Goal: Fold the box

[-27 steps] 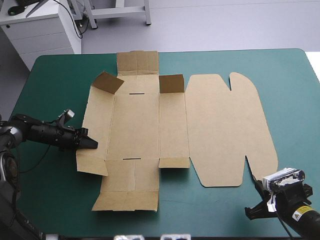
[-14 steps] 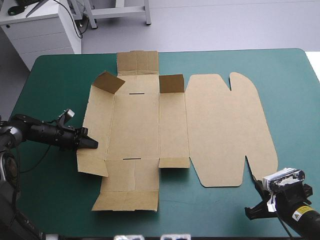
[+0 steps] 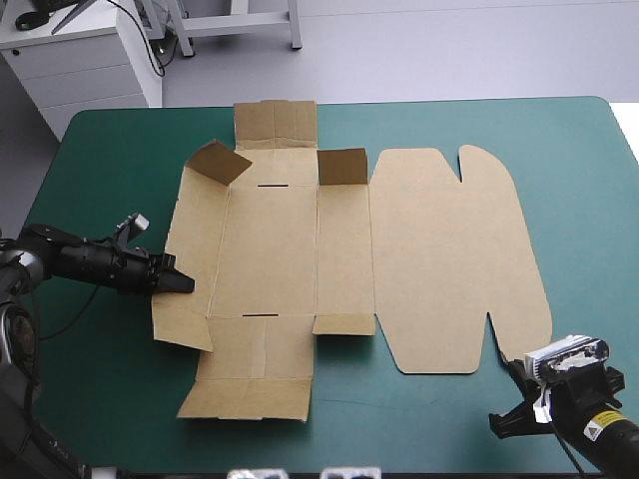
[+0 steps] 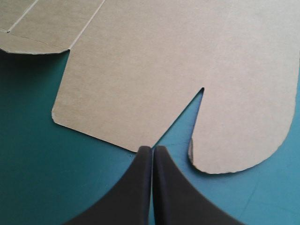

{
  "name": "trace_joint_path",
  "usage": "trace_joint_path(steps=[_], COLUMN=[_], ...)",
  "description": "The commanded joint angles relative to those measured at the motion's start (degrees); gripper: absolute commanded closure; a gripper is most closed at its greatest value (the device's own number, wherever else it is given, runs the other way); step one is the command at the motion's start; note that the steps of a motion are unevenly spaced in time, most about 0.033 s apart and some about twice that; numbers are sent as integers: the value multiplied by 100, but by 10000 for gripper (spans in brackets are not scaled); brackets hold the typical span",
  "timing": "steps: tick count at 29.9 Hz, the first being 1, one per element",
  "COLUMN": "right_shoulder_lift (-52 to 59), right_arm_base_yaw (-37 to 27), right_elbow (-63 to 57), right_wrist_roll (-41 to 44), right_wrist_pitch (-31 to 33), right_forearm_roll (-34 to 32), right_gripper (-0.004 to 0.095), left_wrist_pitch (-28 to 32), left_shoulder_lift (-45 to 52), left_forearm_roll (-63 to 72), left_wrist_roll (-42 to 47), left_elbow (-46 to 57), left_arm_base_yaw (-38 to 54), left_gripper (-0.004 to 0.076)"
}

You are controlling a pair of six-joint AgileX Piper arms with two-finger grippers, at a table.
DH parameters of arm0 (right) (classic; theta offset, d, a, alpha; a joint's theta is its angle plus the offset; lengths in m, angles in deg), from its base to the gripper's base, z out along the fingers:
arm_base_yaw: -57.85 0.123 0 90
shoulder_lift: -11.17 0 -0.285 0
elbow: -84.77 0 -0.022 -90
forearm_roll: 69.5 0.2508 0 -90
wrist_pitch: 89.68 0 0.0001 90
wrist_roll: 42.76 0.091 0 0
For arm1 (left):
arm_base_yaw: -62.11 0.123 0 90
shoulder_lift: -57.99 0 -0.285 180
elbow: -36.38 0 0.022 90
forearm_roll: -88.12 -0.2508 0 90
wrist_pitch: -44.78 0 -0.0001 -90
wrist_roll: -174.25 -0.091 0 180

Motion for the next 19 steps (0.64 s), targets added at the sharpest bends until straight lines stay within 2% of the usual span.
trace_joint_path(steps=[1,6,9,19], right_shoulder_lift=[-52,-52,-52,-52], right_arm_base_yaw=[3,3,3,3], right_elbow=[153,153,153,153], right_wrist_roll=[-31,-31,-31,-31], right_wrist_pitch=[-361,-361,-361,-361], right_forearm_roll=[63,63,63,63], right_gripper=[912,912,912,912], left_wrist_pitch=[-418,-418,-418,-238], left_shoulder_lift=[544,1027,1283,1661], left_forearm_roll=[220,8,-573,-1971], left_wrist_roll=[-100,21,229,439], left_elbow=[-392,-908,-1243,-2519], left_arm_base_yaw=[-83,-353,-720,-2579], left_gripper=[731,731,731,731])
